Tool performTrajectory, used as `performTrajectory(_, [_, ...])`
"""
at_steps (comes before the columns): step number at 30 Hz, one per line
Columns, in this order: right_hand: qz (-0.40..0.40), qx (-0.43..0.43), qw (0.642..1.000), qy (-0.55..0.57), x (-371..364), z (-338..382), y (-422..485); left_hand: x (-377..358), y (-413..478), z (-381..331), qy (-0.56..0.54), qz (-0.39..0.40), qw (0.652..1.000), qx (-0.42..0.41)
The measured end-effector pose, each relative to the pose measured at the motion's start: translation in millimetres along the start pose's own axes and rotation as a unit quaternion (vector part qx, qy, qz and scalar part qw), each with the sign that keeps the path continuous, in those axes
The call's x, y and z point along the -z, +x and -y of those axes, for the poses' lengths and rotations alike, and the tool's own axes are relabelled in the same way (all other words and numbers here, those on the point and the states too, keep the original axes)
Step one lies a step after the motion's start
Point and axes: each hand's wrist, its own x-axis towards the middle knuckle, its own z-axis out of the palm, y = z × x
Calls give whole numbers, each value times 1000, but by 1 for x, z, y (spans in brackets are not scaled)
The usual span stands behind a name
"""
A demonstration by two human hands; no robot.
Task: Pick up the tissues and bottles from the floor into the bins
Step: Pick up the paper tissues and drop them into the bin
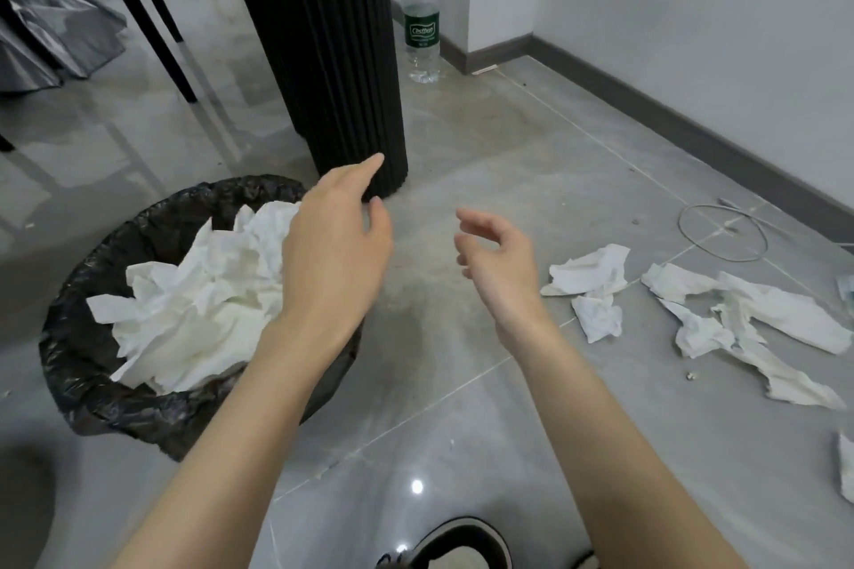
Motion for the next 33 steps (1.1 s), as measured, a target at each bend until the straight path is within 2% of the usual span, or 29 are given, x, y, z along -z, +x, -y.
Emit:
performTrajectory(5, [-53, -36, 997, -42, 54, -33, 4, -44, -18, -22, -4, 92, 995, -45])
performTrajectory(11, [-92, -42, 969, -226, 108, -82, 15, -110, -61, -32, -11, 264, 963, -58])
performTrajectory(14, [-70, -41, 933, -351, 131, -105, 22, -139, -84, -25, 6, 353, 933, -72])
performTrajectory(18, [5, -71, 896, -439, 151, -121, 27, -162, -96, -8, 1, 423, 906, -35])
performTrajectory(22, [87, -103, 871, -473, 159, -134, 37, -169, -100, 4, -3, 452, 891, -25])
performTrajectory(26, [90, -122, 883, -445, 158, -141, 32, -171, -99, 11, -24, 440, 898, -13])
performTrajectory(33, [145, -43, 833, -532, 154, -153, 5, -179, -93, 6, -19, 425, 904, -43])
